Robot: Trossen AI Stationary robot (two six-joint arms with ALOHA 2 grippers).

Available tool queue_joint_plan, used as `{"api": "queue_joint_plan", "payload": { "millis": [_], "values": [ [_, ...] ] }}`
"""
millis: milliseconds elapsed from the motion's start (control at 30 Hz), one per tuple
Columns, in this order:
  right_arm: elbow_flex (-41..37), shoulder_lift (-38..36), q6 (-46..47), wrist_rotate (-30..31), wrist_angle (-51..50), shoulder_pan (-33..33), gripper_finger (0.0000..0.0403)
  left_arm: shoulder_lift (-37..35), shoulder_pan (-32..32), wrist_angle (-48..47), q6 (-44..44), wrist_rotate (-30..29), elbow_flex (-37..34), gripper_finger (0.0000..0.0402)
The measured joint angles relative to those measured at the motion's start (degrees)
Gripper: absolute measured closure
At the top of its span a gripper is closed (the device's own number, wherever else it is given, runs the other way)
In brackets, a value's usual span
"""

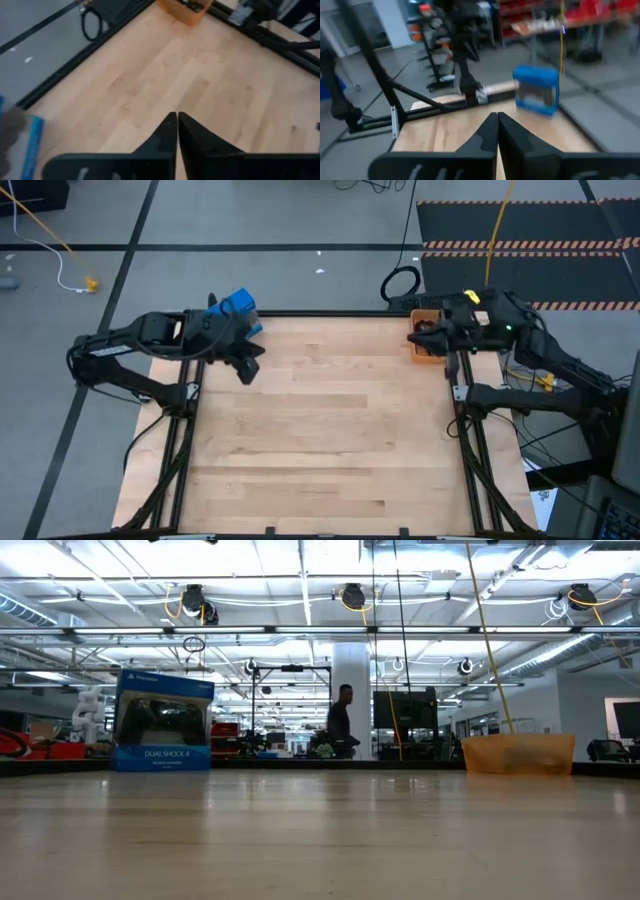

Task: Pick and place USB-C Cables
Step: Return to Home Position

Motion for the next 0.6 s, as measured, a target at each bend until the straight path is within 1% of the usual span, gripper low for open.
{"api": "queue_joint_plan", "payload": {
  "millis": [33,200,267,367,467,600],
  "values": [
    [-0.76,-0.57,-1.34,0.00,1.73,0.77,0.0402,0.02,-0.66,0.58,-0.15,0.05,-0.04,0.0391],
    [-6.44,-3.25,-5.77,-0.01,6.63,4.08,0.0403,0.17,-2.72,1.04,0.43,0.34,-0.06,0.0383],
    [-9.75,-4.21,-6.46,-0.02,9.39,5.41,0.0403,0.17,-2.88,1.11,0.56,0.38,-0.06,0.0392],
    [-16.32,-6.19,-7.48,-0.04,15.51,7.07,0.0403,0.15,-3.84,1.66,5.90,-0.54,-0.10,0.0397],
    [-23.89,-8.27,-7.71,-0.04,24.27,8.48,0.0403,-0.23,-4.43,9.16,12.89,-0.73,-2.67,0.0395],
    [-34.32,-10.31,-7.69,-0.04,36.11,9.96,0.0403,-3.00,-4.30,22.04,17.26,-0.69,-10.42,0.0398]
  ]
}}
